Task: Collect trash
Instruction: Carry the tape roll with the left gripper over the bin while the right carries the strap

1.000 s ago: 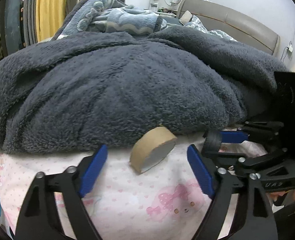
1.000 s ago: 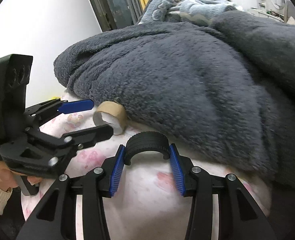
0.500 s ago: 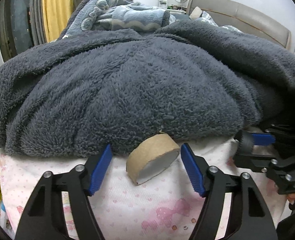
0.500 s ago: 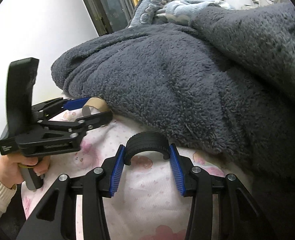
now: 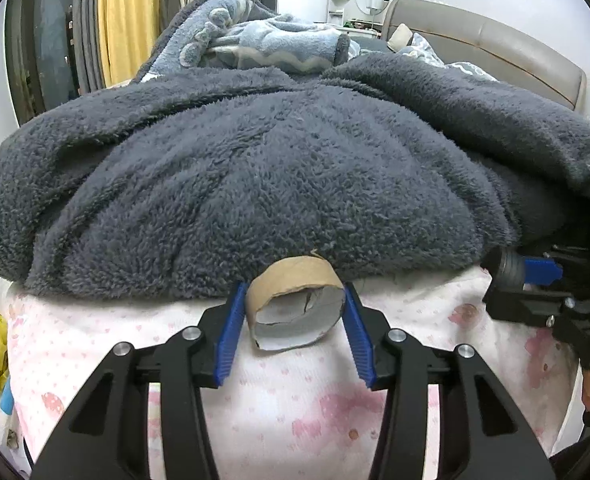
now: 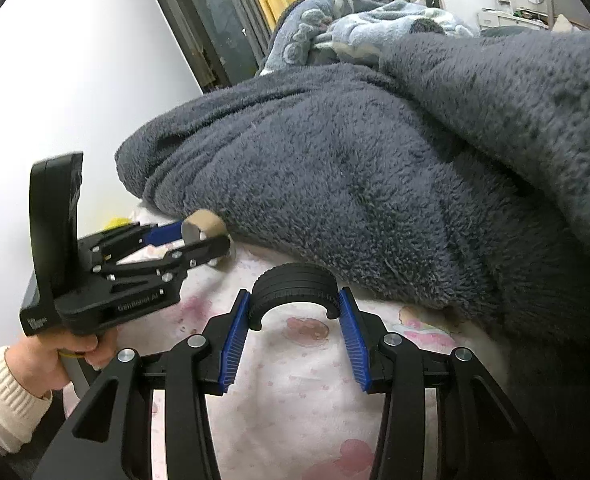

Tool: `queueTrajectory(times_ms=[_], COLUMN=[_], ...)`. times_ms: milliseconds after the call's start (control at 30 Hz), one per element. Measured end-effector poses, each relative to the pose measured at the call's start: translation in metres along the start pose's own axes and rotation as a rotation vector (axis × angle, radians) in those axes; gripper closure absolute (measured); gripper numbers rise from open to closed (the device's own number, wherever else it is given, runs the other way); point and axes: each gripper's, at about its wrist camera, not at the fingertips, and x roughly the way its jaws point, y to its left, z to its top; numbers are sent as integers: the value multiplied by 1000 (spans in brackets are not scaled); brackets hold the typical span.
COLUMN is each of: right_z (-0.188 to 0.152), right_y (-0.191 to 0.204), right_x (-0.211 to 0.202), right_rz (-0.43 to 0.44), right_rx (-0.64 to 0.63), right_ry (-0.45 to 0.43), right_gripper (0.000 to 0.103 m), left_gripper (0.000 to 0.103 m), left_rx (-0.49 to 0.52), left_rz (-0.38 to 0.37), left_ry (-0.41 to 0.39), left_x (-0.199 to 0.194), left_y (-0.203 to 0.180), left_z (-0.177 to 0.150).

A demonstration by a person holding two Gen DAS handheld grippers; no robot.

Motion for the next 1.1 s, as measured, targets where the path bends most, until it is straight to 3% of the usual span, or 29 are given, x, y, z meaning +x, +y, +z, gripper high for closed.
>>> queueTrajectory(times_ms=[467,1100], right_z=[-1,0], right_y=[38,101], right_x=[-13,-4], right_rz=[10,38], right_rx=[4,-54], right_ry=[-51,-55], right_gripper=[58,58], left_gripper=[52,52], left_rx=[-1,-117], left_rz=[11,46], left_ry=[-15,-32], left_x=[-37,-87], left_y=[13,70], left_z=[-18,-36])
